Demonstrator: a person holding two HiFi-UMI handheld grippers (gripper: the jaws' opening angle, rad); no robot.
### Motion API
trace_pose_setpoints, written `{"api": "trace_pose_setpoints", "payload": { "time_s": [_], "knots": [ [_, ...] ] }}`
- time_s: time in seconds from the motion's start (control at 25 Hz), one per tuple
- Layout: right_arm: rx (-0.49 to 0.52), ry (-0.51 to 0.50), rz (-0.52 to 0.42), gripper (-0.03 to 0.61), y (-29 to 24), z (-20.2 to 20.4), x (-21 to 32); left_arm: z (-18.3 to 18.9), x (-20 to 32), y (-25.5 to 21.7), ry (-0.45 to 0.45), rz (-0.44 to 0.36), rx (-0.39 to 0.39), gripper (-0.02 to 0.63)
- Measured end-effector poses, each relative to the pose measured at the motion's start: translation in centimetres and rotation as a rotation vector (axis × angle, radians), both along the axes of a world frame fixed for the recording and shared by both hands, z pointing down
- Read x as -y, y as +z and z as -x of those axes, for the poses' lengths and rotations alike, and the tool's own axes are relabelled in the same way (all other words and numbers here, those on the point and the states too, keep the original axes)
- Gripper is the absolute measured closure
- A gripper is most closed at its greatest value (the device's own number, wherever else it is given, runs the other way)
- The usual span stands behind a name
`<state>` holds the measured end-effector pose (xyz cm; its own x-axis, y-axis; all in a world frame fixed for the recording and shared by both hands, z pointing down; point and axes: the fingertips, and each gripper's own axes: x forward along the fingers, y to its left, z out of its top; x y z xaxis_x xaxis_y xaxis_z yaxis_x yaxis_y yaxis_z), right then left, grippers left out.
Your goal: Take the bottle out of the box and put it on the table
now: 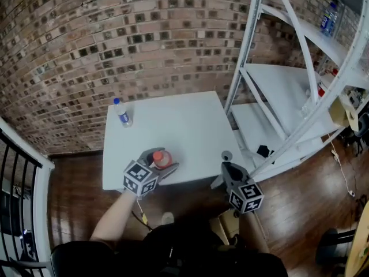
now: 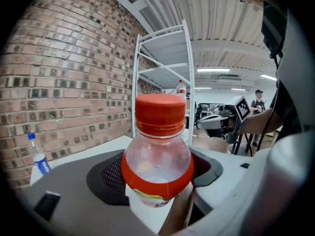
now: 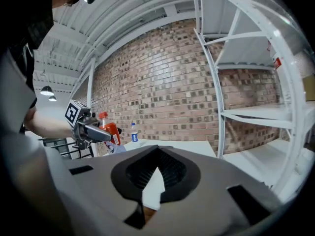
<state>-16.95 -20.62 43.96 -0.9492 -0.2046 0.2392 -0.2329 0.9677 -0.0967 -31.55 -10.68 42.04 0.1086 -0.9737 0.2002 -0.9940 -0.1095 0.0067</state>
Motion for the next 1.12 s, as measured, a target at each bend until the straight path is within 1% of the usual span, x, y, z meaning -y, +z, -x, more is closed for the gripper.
{"api": "trace_pose_setpoints", "payload": {
  "time_s": [0.16, 0.32, 0.4, 0.52, 0.68, 0.92, 1.12],
  "knots": [
    [0.001, -0.040, 0.009, 0.575, 0.4, 6.8, -1.1, 5.7, -2.2, -0.2, -0.043, -0.008, -0.016, 0.285],
    [0.004, -0.093, -0.003, 0.575, 0.0, 13.4, -3.0, 11.0, -4.1, -0.3, -0.078, -0.002, -0.007, 0.285],
    [-0.002, -0.121, -0.008, 0.575, 0.1, 16.0, -3.8, 13.3, -4.6, -0.3, -0.101, -0.004, -0.004, 0.285],
    [-0.023, -0.156, -0.013, 0.575, 0.7, 18.6, -3.9, 15.9, -4.4, 0.2, -0.131, -0.004, -0.014, 0.285],
    [-0.026, -0.175, -0.007, 0.575, 1.3, 21.2, -1.5, 18.4, -2.4, 1.5, -0.155, 0.009, -0.024, 0.286],
    [-0.027, -0.191, 0.004, 0.575, 2.0, 25.4, 4.5, 22.6, 3.1, 3.4, -0.213, 0.045, -0.035, 0.285],
    [-0.027, -0.205, 0.029, 0.574, 2.5, 28.4, 9.4, 26.9, 8.5, 4.2, -0.296, 0.060, -0.044, 0.285]
  ]
}}
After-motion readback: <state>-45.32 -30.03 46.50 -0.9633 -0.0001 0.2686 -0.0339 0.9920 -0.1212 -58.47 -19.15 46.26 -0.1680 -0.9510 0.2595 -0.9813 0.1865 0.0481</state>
